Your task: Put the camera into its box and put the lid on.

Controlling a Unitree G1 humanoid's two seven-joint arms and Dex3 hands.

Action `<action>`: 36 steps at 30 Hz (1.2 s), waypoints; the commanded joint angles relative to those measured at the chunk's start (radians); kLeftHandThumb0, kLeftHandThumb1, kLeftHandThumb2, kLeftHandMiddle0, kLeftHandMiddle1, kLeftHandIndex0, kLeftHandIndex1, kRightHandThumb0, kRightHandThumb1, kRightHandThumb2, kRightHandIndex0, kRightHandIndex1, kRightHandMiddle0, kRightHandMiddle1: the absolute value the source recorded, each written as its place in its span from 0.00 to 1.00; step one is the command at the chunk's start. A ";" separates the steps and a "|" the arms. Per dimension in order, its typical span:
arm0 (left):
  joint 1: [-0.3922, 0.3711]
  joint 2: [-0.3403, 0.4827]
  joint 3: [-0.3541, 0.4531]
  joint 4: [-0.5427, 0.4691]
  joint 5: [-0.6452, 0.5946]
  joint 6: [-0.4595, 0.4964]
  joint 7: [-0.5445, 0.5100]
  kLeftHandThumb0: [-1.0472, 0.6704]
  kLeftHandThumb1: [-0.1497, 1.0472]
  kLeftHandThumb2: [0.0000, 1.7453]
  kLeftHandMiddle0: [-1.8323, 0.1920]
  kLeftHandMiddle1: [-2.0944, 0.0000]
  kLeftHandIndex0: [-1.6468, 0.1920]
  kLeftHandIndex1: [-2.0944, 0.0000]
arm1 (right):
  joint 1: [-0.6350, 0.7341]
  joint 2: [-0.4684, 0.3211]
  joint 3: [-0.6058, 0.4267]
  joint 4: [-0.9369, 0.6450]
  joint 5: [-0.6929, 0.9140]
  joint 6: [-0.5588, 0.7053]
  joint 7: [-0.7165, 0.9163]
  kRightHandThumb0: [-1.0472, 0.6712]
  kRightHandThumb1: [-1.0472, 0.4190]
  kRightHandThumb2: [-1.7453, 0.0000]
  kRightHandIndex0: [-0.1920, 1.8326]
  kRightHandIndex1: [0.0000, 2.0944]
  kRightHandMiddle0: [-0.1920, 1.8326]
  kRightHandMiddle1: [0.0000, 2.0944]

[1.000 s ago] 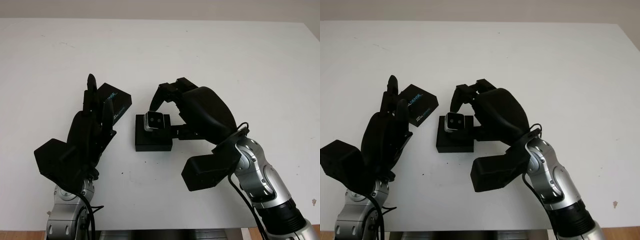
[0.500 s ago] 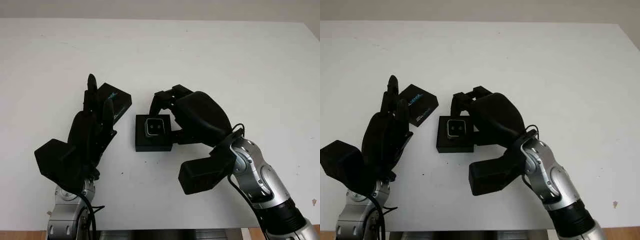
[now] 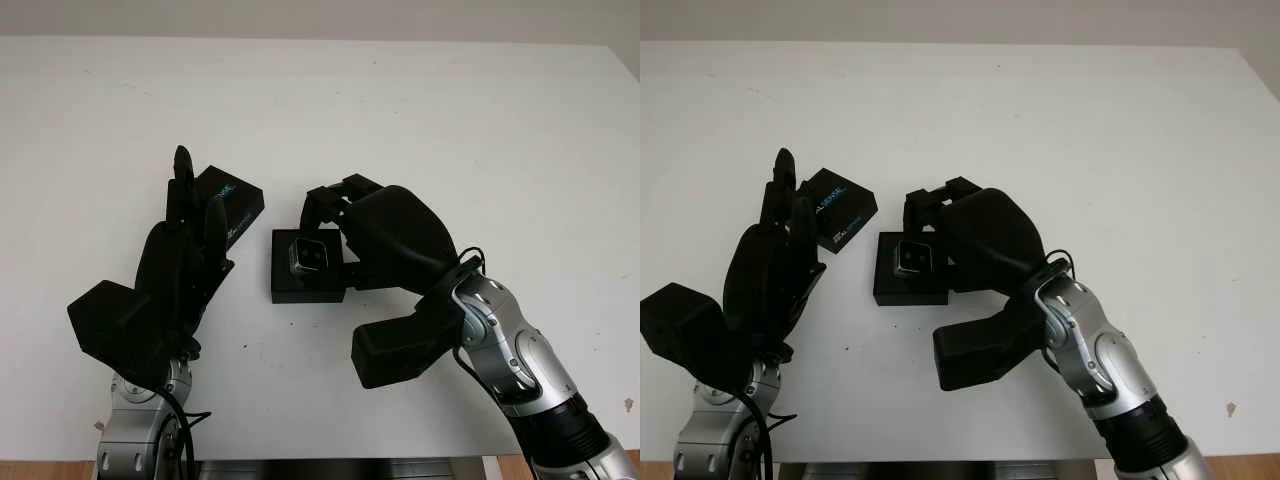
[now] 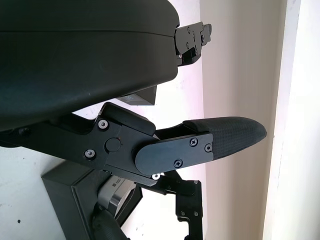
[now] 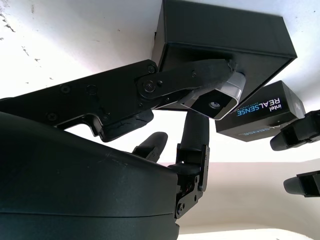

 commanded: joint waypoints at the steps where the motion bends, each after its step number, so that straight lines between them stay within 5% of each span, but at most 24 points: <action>1: 0.011 -0.004 -0.001 0.000 0.002 -0.012 0.002 0.14 1.00 0.36 1.00 1.00 1.00 1.00 | 0.004 -0.010 0.008 0.006 -0.007 0.006 0.007 0.35 0.00 0.91 0.24 0.27 0.26 0.82; 36: 0.022 -0.026 -0.012 0.000 0.002 -0.016 0.014 0.14 1.00 0.34 1.00 1.00 1.00 1.00 | -0.013 -0.026 -0.007 -0.081 -0.040 -0.020 -0.027 0.37 0.00 0.96 0.24 0.29 0.29 0.78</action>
